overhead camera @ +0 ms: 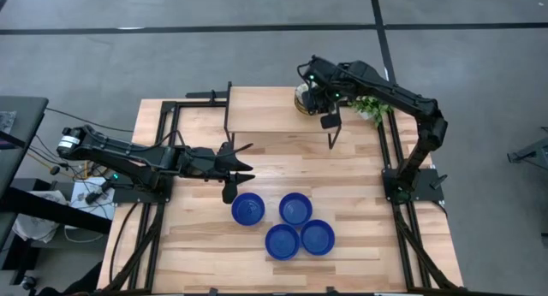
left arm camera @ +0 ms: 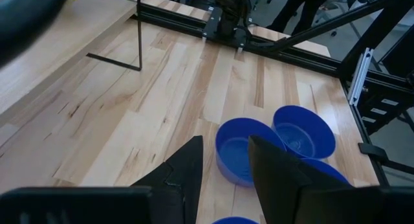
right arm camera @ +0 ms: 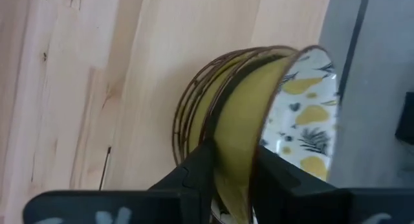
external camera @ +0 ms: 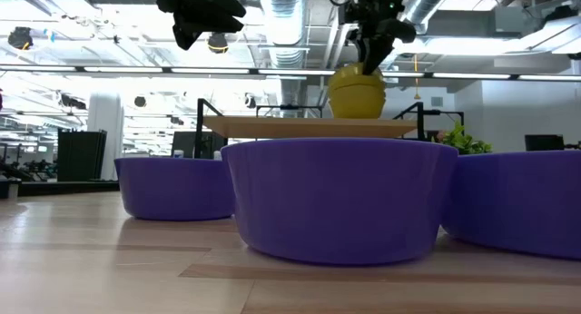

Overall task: Pick & Place Mini bowls
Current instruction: Stack the yellow bowl on top of the yellow bowl on the shelf

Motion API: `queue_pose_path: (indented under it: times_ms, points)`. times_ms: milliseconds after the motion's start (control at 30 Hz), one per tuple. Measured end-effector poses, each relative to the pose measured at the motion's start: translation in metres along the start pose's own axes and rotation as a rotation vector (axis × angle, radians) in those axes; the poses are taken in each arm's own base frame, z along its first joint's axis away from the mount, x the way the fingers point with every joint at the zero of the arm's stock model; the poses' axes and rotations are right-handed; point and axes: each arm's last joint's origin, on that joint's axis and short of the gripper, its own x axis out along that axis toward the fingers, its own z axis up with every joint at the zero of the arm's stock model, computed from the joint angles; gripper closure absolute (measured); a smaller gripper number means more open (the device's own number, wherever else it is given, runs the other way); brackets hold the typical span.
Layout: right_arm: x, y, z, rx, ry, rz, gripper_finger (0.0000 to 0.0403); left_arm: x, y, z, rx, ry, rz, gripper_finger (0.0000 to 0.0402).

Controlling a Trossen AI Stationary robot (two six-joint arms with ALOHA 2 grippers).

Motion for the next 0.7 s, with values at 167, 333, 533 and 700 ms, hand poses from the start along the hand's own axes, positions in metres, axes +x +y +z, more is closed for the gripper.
queue_pose_path:
  times_ms: [167, 333, 533, 700]
  points:
    - [-0.0046, 0.0021, 0.0038, -0.011, -0.013, -0.001, 0.0330, 0.0000, 0.0000, 0.0000, 0.000, 0.000, 0.000, 0.0280]
    - [-0.0051, 0.0055, 0.0053, -0.024, -0.003, 0.010, 0.0330, 0.0000, 0.0000, 0.0000, 0.000, 0.000, 0.000, 0.0280]
    - [-0.0079, 0.0066, 0.0051, -0.026, -0.004, 0.002, 0.0330, 0.0000, 0.0000, 0.0000, 0.001, 0.000, 0.000, 0.0280]
    - [-0.0079, 0.0060, 0.0047, -0.025, 0.011, -0.013, 0.0330, 0.0000, 0.0000, 0.0000, 0.000, 0.000, 0.000, 0.0280]
